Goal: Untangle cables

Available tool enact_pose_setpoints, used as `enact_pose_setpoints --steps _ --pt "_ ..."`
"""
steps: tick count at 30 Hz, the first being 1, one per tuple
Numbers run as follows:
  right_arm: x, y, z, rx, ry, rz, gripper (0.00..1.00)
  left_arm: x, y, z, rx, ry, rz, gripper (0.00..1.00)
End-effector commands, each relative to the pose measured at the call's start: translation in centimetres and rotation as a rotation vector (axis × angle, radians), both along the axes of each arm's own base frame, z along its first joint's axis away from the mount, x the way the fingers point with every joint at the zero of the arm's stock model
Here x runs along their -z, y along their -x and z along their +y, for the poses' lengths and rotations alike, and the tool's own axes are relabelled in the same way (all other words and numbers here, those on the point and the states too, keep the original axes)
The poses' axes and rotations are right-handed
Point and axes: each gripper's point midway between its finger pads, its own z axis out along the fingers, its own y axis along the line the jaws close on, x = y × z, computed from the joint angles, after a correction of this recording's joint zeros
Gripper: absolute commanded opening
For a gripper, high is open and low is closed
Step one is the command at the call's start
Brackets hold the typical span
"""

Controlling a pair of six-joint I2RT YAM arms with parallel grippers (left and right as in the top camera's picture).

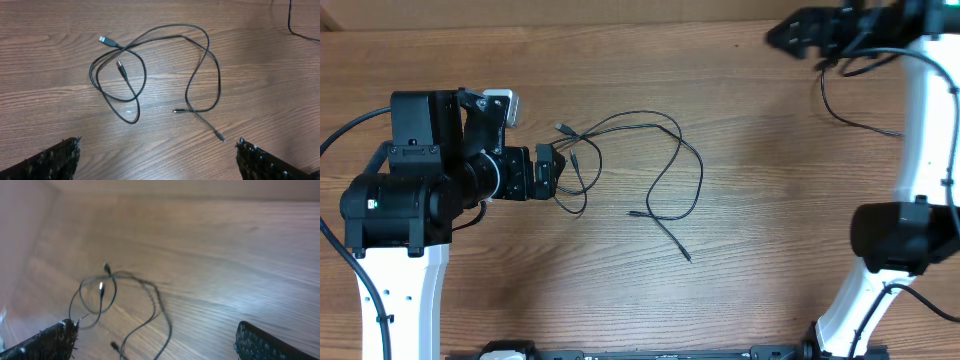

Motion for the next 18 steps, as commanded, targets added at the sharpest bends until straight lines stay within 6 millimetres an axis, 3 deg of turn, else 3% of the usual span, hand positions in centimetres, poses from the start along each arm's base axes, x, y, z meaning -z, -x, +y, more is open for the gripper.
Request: enact_pose_setpoints --steps 1,6,7,12,15,18 --pt "2.8 0.4 2.4 -0.041 0.101 0.038 1.00 -0.3 0.0 -0.4 0.028 0.001 -0.014 1.00" --pt "7.7 1.1 6.4 -0.127 0.113 0.105 1.00 -0.3 0.0 -0.4 0.028 0.001 -0.014 1.00" --pt "9.8 1.6 7.6 -0.152 0.113 0.135 1.00 -0.3 0.0 -0.4 0.028 0.001 -0.014 1.00" --pt "15.2 4.1 10.2 -0.219 0.123 0.230 1.00 -0.3 0.0 -0.4 0.028 0.001 -0.013 1.00" --pt "17.8 5.2 11.8 -0.251 0.118 0.252 1.00 -0.3 0.0 -0.4 0.029 0.002 -0.014 1.00" --pt "19.2 6.0 14.0 -0.301 0.067 0.241 1.00 -0.3 0.0 -0.4 0.028 0.001 -0.013 1.00"
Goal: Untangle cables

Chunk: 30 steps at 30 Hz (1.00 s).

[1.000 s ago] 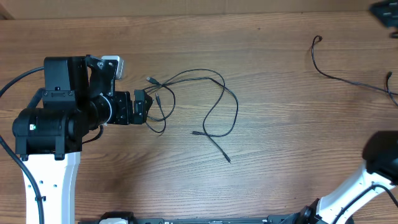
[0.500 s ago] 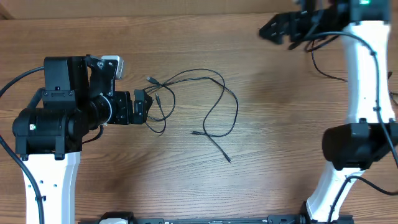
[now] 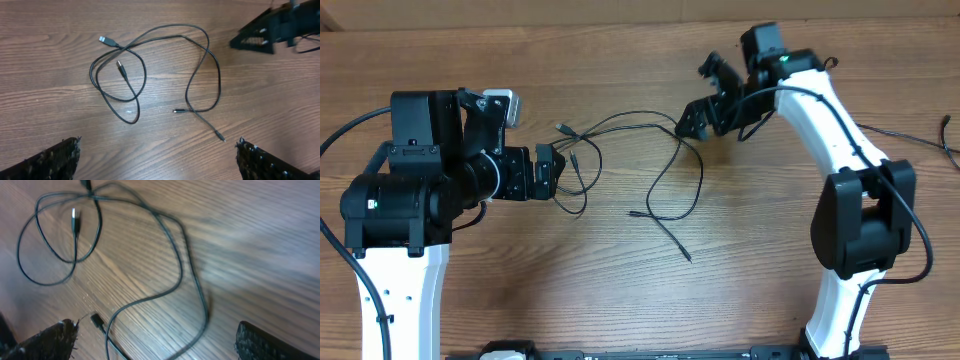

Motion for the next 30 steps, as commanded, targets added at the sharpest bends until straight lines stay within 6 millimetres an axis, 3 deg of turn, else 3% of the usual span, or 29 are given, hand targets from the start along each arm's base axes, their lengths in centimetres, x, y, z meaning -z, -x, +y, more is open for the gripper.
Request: enact_pose_setpoints --steps 1,5,9,18,23,26,30 --pt "1.1 1.3 2.7 -0.035 -0.061 0.012 1.00 -0.3 0.0 -0.4 0.029 0.002 -0.013 1.00" --pt "2.2 0.4 4.5 0.049 -0.064 0.000 1.00 -0.3 0.0 -0.4 0.028 0.001 -0.013 1.00" --pt "1.9 -0.8 6.5 0.090 -0.113 -0.046 1.00 -0.3 0.0 -0.4 0.028 0.001 -0.014 1.00" --pt "3.7 -3.6 3.1 0.257 0.093 -0.140 1.00 -0.3 0.0 -0.4 0.028 0.001 -0.014 1.00" --pt "3.8 -3.6 3.2 0.217 0.103 -0.164 1.00 -0.3 0.0 -0.4 0.028 0.001 -0.014 1.00" --pt "3.7 -3.1 4.9 0.169 0.014 -0.138 1.00 -0.3 0.0 -0.4 0.028 0.001 -0.014 1.00" --pt "3.7 -3.2 5.5 0.161 -0.018 -0.135 0.92 -0.3 0.0 -0.4 0.029 0.002 -0.013 1.00"
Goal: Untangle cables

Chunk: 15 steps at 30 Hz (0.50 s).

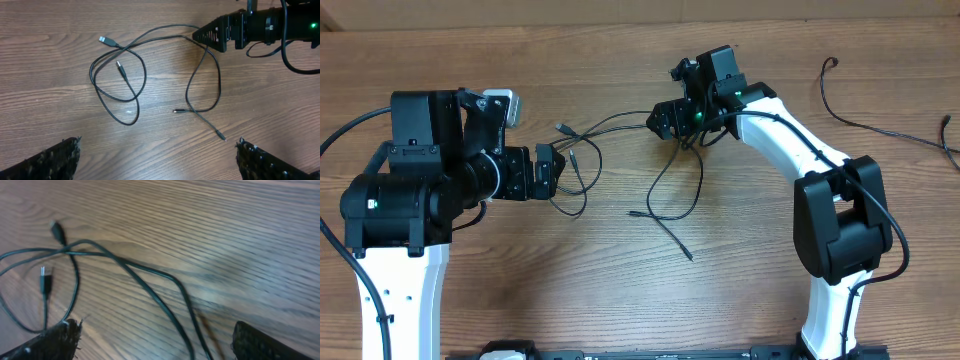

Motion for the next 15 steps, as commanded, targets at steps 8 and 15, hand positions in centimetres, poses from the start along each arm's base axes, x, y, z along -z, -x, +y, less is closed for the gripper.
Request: enact_pose_setpoints --steps 8,15 --pt "5.5 2.4 1.7 -0.076 -0.084 0.172 0.55 -0.3 0.0 -0.4 0.028 0.001 -0.013 1.00" --pt "2.8 2.4 1.6 -0.080 -0.106 0.179 0.04 -0.3 0.0 -0.4 0.028 0.001 -0.013 1.00"
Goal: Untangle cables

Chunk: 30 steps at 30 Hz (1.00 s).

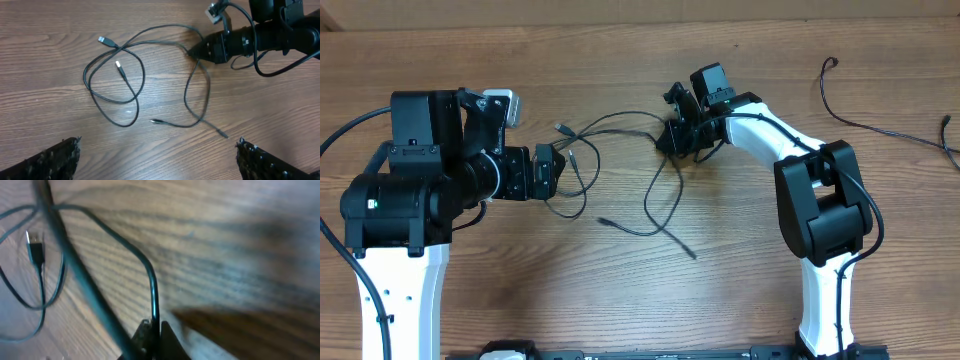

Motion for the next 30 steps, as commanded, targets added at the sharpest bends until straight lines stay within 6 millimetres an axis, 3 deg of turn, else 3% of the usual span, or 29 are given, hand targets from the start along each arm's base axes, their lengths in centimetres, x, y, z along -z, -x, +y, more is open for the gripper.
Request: enact_pose_setpoints --steps 1,5,6,9,10,11,12,14,15,18,19,24,30 --pt "-4.0 -1.1 0.3 -0.008 -0.042 -0.061 0.04 -0.3 0.0 -0.4 0.028 0.001 -0.014 1.00" --pt "-9.4 -2.5 -0.2 0.013 -0.038 -0.186 0.04 -0.3 0.0 -0.4 0.028 0.001 -0.014 1.00" --pt "-12.2 -3.1 -0.4 0.026 -0.037 -0.253 0.04 -0.3 0.0 -0.4 0.028 0.001 -0.014 0.99" --pt "-18.0 -3.6 -1.0 0.050 -0.043 -0.387 0.04 -0.3 0.0 -0.4 0.028 0.001 -0.014 1.00" --pt "-21.1 -3.6 -1.3 0.064 -0.051 -0.456 0.04 -0.3 0.0 -0.4 0.028 0.001 -0.013 1.00" --pt "-22.2 -3.6 -1.4 0.069 -0.052 -0.480 0.04 -0.3 0.0 -0.4 0.028 0.001 -0.014 1.00" --pt "-25.6 -3.4 -1.9 0.087 -0.060 -0.553 0.04 -0.3 0.0 -0.4 0.028 0.001 -0.014 1.00" --pt "-30.3 -2.7 -2.5 0.108 -0.080 -0.654 0.04 -0.3 0.0 -0.4 0.028 0.001 -0.013 1.00" --pt "-34.3 -1.8 -3.0 0.125 -0.100 -0.739 0.04 -0.3 0.0 -0.4 0.029 0.002 -0.013 1.00" --pt "-43.3 0.8 -4.6 0.172 -0.148 -0.934 0.04 -0.3 0.0 -0.4 0.028 0.001 -0.014 1.00" --pt "-45.5 1.6 -5.1 0.183 -0.161 -0.981 0.04 -0.3 0.0 -0.4 0.028 0.001 -0.014 1.00" --pt "-54.1 4.9 -8.1 0.299 -0.175 -1.185 0.04 -0.3 0.0 -0.4 0.028 0.001 -0.014 1.00" --pt "-60.3 7.5 -13.1 0.510 -0.092 -1.360 0.04 -0.3 0.0 -0.4 0.028 0.001 -0.014 1.00"
